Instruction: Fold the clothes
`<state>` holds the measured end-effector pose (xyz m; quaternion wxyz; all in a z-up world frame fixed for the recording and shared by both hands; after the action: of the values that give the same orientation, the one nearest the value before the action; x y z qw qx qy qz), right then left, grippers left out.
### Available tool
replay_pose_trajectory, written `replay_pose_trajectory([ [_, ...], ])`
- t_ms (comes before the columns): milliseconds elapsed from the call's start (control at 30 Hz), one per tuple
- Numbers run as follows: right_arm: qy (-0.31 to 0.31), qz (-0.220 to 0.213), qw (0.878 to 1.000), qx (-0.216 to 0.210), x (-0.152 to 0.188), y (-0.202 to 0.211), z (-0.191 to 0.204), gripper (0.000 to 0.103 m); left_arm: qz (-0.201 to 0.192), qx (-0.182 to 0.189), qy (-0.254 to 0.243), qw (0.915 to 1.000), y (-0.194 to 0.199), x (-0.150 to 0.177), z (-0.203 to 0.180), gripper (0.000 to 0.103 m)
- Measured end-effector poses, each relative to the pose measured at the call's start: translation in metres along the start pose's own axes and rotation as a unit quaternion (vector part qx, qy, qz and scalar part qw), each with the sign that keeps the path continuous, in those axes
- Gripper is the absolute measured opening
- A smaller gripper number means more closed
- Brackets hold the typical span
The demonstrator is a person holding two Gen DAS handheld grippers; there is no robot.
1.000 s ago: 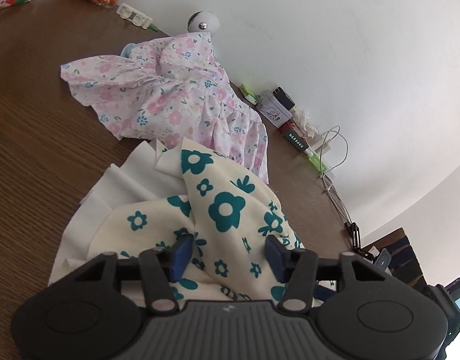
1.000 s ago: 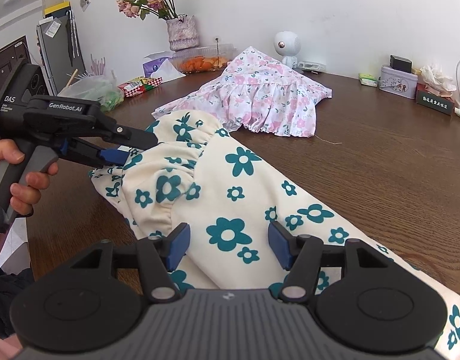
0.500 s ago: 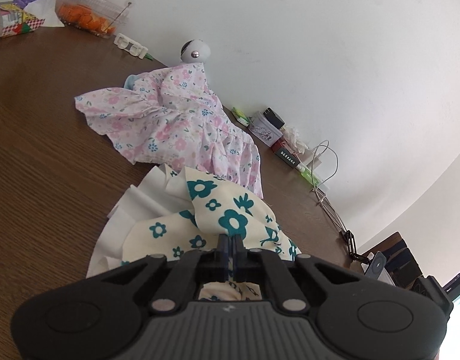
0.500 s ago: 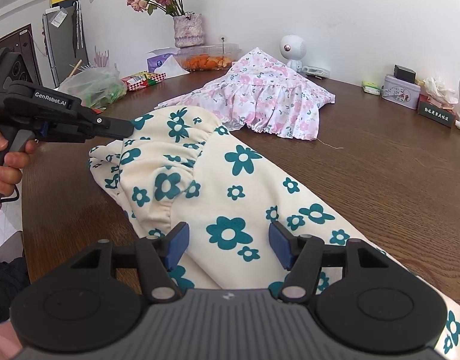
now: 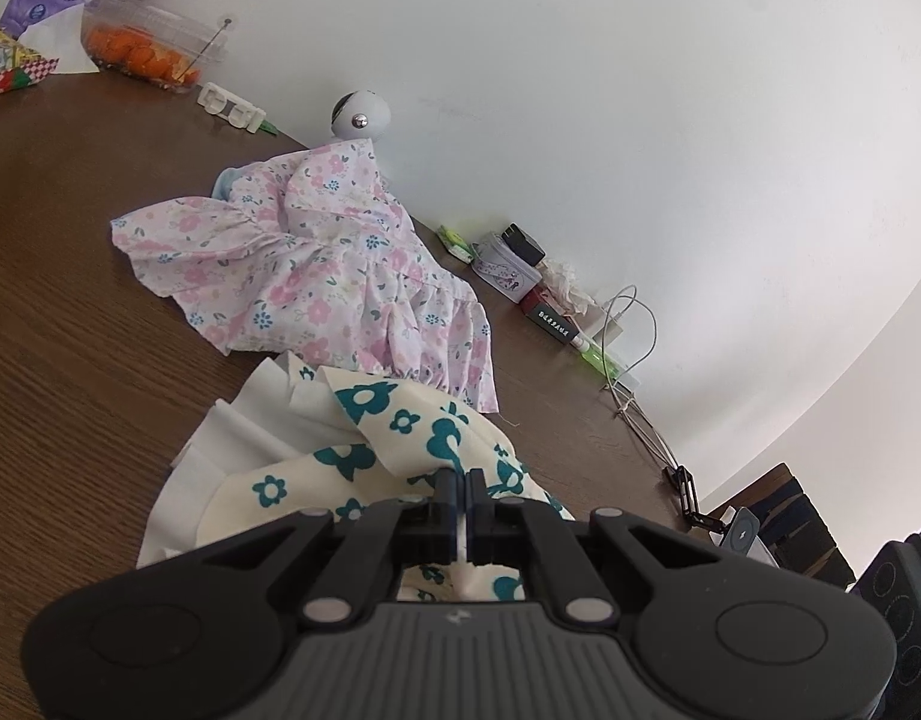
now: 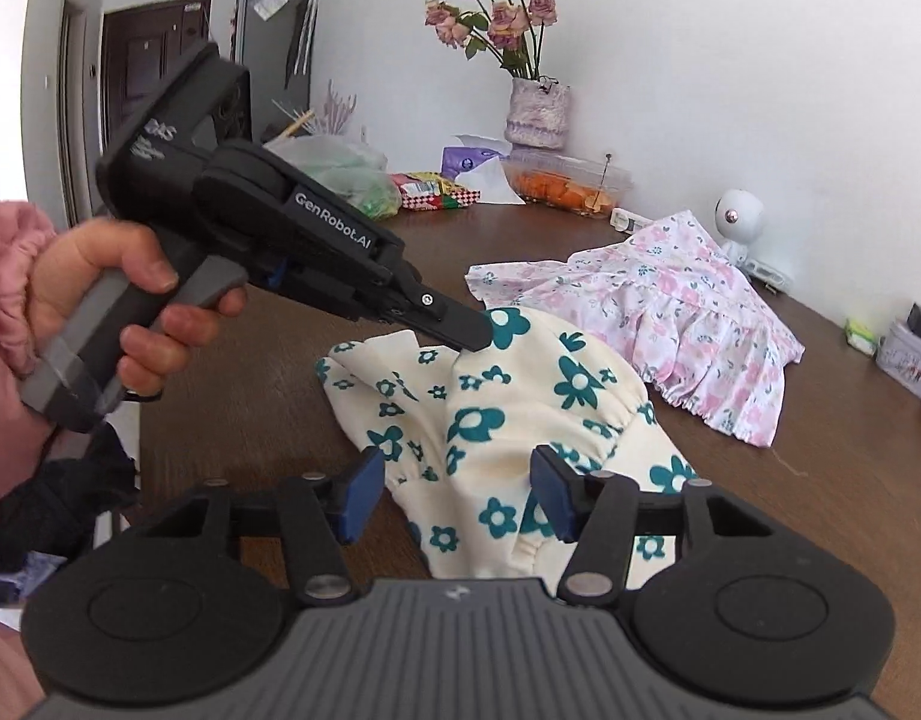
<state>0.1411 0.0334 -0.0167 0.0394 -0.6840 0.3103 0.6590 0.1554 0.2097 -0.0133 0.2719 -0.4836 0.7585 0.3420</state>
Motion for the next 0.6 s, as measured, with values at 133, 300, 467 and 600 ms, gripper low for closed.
replay_pose_trajectory([
  [133, -0.007, 0.044, 0.999, 0.009, 0.005, -0.019, -0.004, 0.004, -0.004, -0.002, -0.015, 0.9999, 0.006, -0.001, -0.002, 0.007],
  [300, -0.143, -0.006, 0.990, -0.002, 0.003, -0.001, -0.033, 0.004, -0.001, -0.008, 0.002, 1.0000, 0.009, 0.005, 0.012, 0.042],
  [467, -0.190, -0.044, 0.981, -0.009, 0.000, 0.013, -0.046, 0.004, 0.013, 0.025, 0.048, 0.9984, -0.001, 0.015, 0.015, 0.049],
  [600, -0.203, -0.052, 0.978, -0.015, 0.001, 0.014, -0.046, 0.004, 0.008, 0.042, 0.108, 0.9933, -0.013, 0.020, 0.020, 0.050],
])
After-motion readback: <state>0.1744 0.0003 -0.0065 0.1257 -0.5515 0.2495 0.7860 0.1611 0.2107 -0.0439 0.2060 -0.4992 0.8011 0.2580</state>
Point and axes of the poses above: each gripper's, at about its wrist camera, not at the fingertips, and y roughly against the way its jaws point, z to its left, x to its underside, the point moved 4 cm from there along -y, roughly the way its jaws point, and after that the axes turned 14 degrees about -z, right-handed, at the moved point
